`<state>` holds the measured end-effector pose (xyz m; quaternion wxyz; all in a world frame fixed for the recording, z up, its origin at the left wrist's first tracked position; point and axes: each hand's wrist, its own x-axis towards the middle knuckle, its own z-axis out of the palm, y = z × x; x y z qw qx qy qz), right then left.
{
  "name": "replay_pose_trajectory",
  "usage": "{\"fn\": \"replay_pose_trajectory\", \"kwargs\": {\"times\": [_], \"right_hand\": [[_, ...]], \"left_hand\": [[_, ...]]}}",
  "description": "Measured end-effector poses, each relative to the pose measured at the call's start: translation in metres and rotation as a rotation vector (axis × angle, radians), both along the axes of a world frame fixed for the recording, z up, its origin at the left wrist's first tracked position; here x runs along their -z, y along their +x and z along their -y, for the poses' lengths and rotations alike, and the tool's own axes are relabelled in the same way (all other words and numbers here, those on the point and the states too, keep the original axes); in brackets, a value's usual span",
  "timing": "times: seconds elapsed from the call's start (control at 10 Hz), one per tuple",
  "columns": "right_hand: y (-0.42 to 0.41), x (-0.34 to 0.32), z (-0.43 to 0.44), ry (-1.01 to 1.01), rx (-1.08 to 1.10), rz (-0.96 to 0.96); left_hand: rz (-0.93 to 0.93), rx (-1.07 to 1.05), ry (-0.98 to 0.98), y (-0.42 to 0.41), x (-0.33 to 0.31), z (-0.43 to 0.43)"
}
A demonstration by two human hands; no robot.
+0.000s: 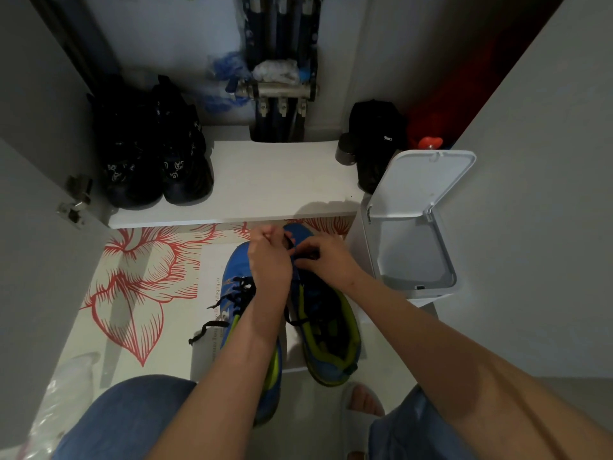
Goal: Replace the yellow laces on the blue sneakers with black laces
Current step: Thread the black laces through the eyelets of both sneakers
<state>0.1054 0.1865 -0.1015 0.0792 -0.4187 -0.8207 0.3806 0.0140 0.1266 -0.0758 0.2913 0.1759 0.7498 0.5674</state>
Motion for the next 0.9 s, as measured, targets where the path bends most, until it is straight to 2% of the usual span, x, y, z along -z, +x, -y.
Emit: {"fn": "replay_pose_trajectory", "kwargs": {"times": [0.1,0.2,0.3,0.4,0.5,0.6,0.7,0.8,0.9], "right_hand": [[0.000,-0.003,-0.001,-0.014,0.043,0.036],[0.006,-0.016,-0.004,-0.110,0.169,0.060],[0.012,-0.016,-0.004,-0.221,0.050,0.216],[0.017,-0.015,-0.001,-0.224,0.099,0.295],[0.023,-0.021,0.000,-0.209,0.124,0.385],[0.027,-0.027,0.004,-0.316,0.144,0.380],[0.024,-0.029,0.008,-0.313,0.139,0.377],[0.023,-0.033,0.009,-0.314,0.136,0.382],[0.022,-0.032,0.010,-0.310,0.136,0.373]], "left_hand": [[-0.066,0.052,-0.089,-0.001,0.007,0.005],[0.014,0.004,-0.068,-0.008,0.013,0.003],[0.135,-0.044,-0.079,-0.009,0.015,-0.001],[0.193,-0.179,-0.021,-0.007,0.008,0.001],[0.032,-0.303,0.058,-0.030,0.007,0.000],[-0.078,-0.342,0.033,-0.049,0.007,0.000],[-0.237,-0.106,-0.027,-0.031,-0.002,0.008],[-0.400,0.347,-0.476,-0.015,0.014,0.017],[-0.521,0.571,-0.691,-0.015,0.028,0.014]]}}
